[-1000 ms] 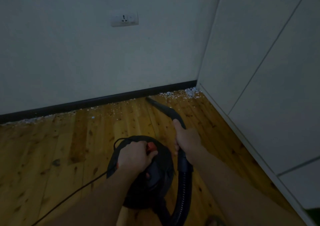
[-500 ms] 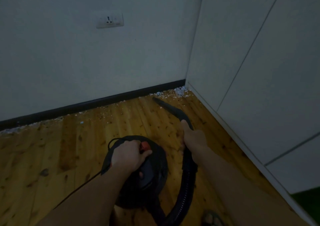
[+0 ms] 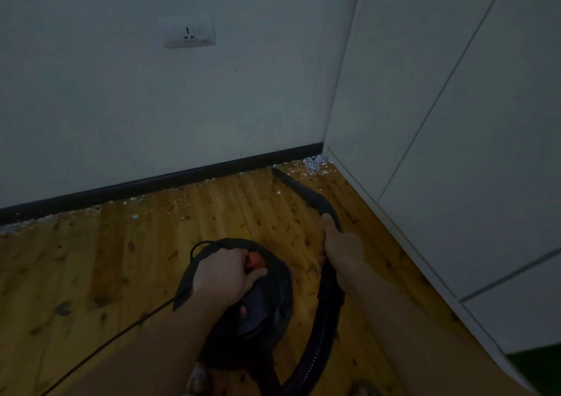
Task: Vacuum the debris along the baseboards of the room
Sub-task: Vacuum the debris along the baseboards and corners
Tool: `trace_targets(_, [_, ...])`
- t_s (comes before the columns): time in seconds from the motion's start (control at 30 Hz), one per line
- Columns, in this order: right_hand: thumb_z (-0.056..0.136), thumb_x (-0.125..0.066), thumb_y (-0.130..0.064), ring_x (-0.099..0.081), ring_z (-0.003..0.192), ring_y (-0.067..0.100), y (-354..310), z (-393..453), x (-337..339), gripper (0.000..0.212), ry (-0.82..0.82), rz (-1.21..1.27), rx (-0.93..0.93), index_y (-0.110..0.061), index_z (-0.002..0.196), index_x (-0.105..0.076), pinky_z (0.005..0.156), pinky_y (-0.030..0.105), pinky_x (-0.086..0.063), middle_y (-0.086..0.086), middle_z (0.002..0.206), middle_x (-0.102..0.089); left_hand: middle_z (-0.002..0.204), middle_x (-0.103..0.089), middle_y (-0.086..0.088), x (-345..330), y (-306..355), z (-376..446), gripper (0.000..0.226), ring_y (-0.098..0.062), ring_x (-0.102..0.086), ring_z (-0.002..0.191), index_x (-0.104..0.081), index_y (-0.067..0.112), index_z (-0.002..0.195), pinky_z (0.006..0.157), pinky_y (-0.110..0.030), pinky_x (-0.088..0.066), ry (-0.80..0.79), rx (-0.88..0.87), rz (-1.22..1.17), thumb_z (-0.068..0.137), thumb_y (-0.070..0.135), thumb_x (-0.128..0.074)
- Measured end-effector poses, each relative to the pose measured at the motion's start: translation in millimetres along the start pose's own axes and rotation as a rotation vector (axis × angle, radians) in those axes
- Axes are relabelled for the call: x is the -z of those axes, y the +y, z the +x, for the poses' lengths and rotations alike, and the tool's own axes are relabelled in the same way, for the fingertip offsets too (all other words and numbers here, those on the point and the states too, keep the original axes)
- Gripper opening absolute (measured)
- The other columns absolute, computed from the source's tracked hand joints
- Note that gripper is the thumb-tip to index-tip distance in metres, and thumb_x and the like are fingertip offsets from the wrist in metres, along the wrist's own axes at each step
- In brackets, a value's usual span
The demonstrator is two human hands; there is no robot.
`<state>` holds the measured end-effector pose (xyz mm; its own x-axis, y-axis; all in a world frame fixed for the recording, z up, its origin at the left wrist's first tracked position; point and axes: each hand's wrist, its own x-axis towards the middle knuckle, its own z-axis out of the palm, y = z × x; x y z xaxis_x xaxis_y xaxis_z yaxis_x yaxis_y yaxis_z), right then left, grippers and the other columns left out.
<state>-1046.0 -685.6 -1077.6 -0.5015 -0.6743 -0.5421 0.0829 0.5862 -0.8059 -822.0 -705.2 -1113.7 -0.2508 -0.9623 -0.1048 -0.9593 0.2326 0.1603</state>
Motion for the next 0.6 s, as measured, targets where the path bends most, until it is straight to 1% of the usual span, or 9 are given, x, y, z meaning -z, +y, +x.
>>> trace_targets(0.17, [0.090, -0.056, -0.073, -0.059, 0.068, 0.027, -2.2, 10.7, -2.9, 0.064, 0.014, 0.004, -0.009, -0.010, 0.084, -0.059, 0.065, 0.036, -0.050, 0.014, 0.078, -0.061, 0.091, -0.067, 0.006, 0.5, 1.1, 7.6, 0.050, -0.018, -0.066, 0.086, -0.056, 0.032, 0.090, 0.070, -0.034, -0.053, 0.020, -0.026, 0.004, 0.086, 0.082, -0.049])
trace_targets(0.3, [0.096, -0.054, -0.066, -0.059, 0.070, 0.023, -7.8, 13.3, -1.0, 0.060, 0.022, 0.038, 0.005, -0.008, 0.083, -0.060, 0.062, 0.032, -0.046, 0.010, 0.077, -0.061, 0.090, -0.067, 0.007, 0.5, 3.4, 16.0, 0.049, -0.018, -0.067, 0.086, -0.053, 0.034, 0.086, 0.068, -0.034, -0.051, 0.032, -0.046, 0.002, 0.086, 0.082, -0.048])
trace_targets(0.4, [0.096, -0.053, -0.067, -0.061, 0.083, 0.024, -9.7, 16.2, 1.9, 0.063, 0.040, 0.060, 0.002, -0.005, 0.101, -0.063, 0.068, 0.034, -0.048, 0.010, 0.093, -0.065, 0.090, -0.066, 0.007, -2.1, 6.9, 22.6, 0.051, -0.017, -0.066, 0.085, -0.054, 0.034, 0.086, 0.068, -0.034, -0.052, 0.033, -0.062, 0.008, 0.085, 0.084, -0.047])
trace_targets(0.43, [0.096, -0.053, -0.068, -0.062, 0.083, 0.024, -9.0, 17.5, 3.1, 0.062, 0.043, 0.067, -0.001, -0.006, 0.100, -0.062, 0.067, 0.033, -0.048, 0.010, 0.093, -0.065, 0.090, -0.066, 0.007, -2.3, 8.0, 23.9, 0.051, -0.017, -0.066, 0.085, -0.054, 0.034, 0.085, 0.068, -0.034, -0.052, 0.030, -0.066, 0.013, 0.084, 0.084, -0.047])
trace_targets(0.53, [0.096, -0.053, -0.067, -0.059, 0.071, 0.024, -9.1, 20.7, 10.5, 0.060, 0.072, 0.087, -0.016, -0.009, 0.086, -0.061, 0.065, 0.032, -0.046, 0.012, 0.081, -0.063, 0.094, -0.067, 0.006, -3.6, 14.4, 28.9, 0.051, -0.019, -0.066, 0.088, -0.056, 0.033, 0.088, 0.069, -0.034, -0.052, 0.016, -0.076, 0.012, 0.085, 0.083, -0.047])
trace_targets(0.6, [0.097, -0.053, -0.066, -0.058, 0.066, 0.025, -9.4, 22.6, 16.2, 0.059, 0.090, 0.099, -0.022, -0.008, 0.085, -0.061, 0.063, 0.032, -0.046, 0.014, 0.076, -0.062, 0.096, -0.068, 0.005, -4.2, 20.8, 31.3, 0.053, -0.020, -0.067, 0.090, -0.060, 0.032, 0.093, 0.071, -0.035, -0.052, 0.012, -0.084, 0.015, 0.085, 0.083, -0.048])
